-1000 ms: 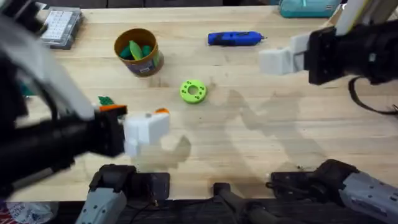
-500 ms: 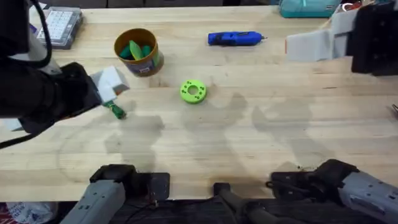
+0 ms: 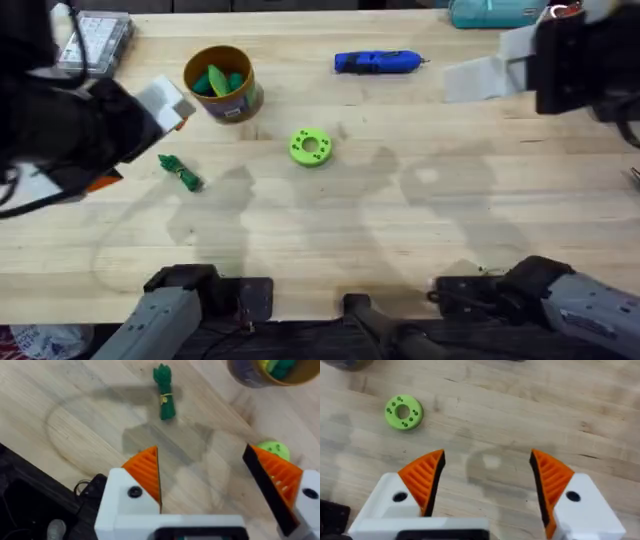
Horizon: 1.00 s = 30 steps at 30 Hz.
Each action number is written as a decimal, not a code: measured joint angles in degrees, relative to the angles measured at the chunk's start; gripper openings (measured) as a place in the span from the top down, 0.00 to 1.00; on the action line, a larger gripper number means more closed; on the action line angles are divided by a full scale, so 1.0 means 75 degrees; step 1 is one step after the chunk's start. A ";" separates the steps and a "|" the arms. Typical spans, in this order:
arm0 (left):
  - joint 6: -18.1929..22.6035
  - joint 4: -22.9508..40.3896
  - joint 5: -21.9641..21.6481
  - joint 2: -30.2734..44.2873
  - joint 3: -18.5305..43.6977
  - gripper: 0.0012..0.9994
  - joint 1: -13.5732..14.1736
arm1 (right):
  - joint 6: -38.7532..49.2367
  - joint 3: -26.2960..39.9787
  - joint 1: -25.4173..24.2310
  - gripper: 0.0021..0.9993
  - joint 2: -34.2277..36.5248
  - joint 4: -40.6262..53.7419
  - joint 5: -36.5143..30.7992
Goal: Pick up the gripper from the table and insert it into the empty holder that is missing its gripper. Then pick up a screw, insert it into the mounting hole, and use the screwdriver to tighten it. Finally, clean up the table by picking up the vegetable and placing it into the bucket.
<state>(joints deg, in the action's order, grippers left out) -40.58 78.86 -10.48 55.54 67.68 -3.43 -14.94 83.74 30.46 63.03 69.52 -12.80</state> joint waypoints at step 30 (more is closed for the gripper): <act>-0.0940 -0.3812 0.0451 0.4083 -0.2472 0.01 -0.1413 | 0.0000 0.0000 0.0000 0.00 0.0226 -0.0008 0.0000</act>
<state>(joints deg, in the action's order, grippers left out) -47.62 50.27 -7.10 86.16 49.14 -14.03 -14.94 83.74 30.46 64.73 69.45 -12.80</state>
